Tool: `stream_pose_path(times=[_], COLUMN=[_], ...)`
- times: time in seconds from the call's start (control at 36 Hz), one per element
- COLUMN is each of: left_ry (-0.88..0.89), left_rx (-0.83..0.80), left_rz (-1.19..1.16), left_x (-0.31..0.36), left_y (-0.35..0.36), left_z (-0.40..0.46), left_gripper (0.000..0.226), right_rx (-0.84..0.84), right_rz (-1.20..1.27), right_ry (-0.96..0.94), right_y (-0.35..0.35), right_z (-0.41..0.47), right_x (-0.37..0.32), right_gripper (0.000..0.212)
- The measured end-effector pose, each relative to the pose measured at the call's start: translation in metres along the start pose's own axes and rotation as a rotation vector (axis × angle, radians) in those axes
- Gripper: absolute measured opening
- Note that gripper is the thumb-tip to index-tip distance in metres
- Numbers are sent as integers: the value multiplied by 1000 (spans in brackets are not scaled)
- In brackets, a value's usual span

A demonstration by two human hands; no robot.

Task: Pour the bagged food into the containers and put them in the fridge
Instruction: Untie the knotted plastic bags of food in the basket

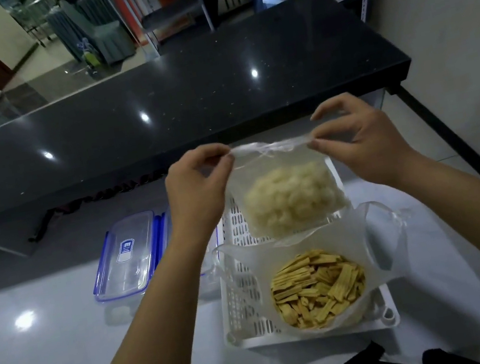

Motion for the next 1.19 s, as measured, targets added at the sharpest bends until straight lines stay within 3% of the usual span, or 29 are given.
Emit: stream_pose_path(times=[0.11,0.22,0.39,0.56,0.64,0.72,0.89,0.97,1.06,1.19], left_ry=[-242,-321,-379,-522,-589,-610,-544,-535,-583,-494], left_rx=[-55,-92,-95,-222,-254,-264,-484,-692,-798,-820], left_rz=[-142,-271,-382,-677,-892,-980,-965,-946,-996,-1150], left_x=[-33,-42,-30,-19,-12,-8,-3,-2,0,12], left_y=[4,3,-14,-17,-15,-17,-24,-22,-18,-27], left_z=[-12,-23,-13,-12,-13,-13,-7,-7,-6,16], left_gripper=[27,31,29,27,23,21,48,62,58,64], right_rx=[-133,-239,-131,169,269,249,302,270,140,178], right_rz=[11,59,-5,-34,352,771,805,1046,1314,1598], right_ry=[125,123,33,-33,207,494,474,574,712,594], right_y=[5,10,-11,-22,-14,-7,-12,-11,-14,-43], right_z=[-15,-22,-4,3,4,3,1,1,4,31], right_x=[17,18,11,2,5,13,8,7,3,-8], right_gripper=[9,5,12,13,11,18,31,30,43,61])
Point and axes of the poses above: each hand's wrist, its own z-axis towards the middle knuckle, its own y-axis out of the palm, x = y × z, the point moved 3 cm from there along z, towards the middle knuckle, and after that the axes turned 15 degrees about -y, right-handed, at the moved point
